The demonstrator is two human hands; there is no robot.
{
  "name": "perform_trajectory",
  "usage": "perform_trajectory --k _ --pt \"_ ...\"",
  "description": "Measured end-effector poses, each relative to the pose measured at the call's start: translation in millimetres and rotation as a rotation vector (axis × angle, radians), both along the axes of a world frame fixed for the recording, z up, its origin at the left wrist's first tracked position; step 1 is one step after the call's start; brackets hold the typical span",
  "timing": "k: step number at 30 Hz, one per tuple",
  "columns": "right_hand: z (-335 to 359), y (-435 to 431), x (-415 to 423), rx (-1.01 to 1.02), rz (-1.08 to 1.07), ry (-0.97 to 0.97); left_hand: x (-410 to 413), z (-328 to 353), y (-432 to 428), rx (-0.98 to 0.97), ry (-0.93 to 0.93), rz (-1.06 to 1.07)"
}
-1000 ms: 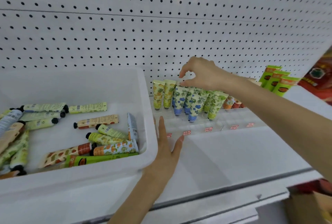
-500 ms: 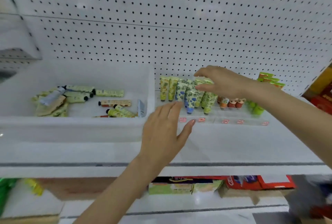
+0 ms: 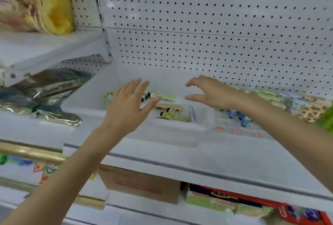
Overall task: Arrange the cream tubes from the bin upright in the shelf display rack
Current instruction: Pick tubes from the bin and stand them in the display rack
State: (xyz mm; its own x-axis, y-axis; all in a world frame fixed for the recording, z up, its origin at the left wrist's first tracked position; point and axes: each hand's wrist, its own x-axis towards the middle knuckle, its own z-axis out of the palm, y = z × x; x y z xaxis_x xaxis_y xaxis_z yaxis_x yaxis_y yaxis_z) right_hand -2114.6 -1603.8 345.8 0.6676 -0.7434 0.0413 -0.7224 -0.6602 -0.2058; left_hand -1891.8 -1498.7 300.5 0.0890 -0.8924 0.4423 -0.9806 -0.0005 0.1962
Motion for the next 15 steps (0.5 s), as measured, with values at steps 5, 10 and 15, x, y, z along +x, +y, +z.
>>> perform_trajectory --k 5,10,15 --pt "-14.3 -37.8 69.2 0.055 -0.019 0.012 79.4 1.8 -37.1 0.093 0.075 -0.020" --pt "-31.6 -85.9 148.0 0.133 -0.055 0.026 163.3 -4.3 -73.1 0.231 0.037 -0.081" --pt "-54.9 -120.4 204.0 0.233 -0.103 0.018 217.8 -15.8 -104.3 0.333 0.161 -0.138"
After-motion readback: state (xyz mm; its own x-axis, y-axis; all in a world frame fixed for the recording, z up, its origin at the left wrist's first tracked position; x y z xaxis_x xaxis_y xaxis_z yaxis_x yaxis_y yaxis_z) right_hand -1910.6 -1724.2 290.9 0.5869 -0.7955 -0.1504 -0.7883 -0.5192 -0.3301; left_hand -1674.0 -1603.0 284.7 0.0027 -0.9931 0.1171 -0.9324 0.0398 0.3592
